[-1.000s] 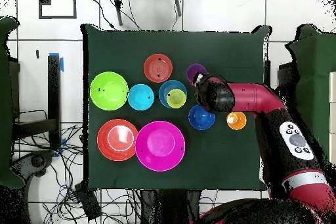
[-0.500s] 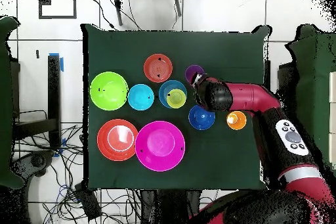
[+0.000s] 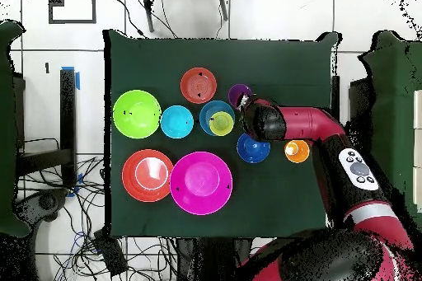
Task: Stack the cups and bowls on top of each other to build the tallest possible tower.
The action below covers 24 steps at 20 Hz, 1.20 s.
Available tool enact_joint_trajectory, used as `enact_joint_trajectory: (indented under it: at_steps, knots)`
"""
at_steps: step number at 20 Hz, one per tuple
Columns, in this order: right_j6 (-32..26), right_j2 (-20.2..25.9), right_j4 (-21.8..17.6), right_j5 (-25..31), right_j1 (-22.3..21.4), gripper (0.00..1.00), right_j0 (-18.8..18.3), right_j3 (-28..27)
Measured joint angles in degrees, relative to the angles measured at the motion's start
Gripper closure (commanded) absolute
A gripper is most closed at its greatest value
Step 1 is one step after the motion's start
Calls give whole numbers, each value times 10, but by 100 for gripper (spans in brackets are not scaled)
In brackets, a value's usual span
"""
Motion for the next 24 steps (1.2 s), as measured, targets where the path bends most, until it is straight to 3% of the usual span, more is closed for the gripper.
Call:
enact_joint_trajectory:
  at_steps: [24]
  knots:
    - [0, 2, -12, -17, 1, 0, 0, 0]
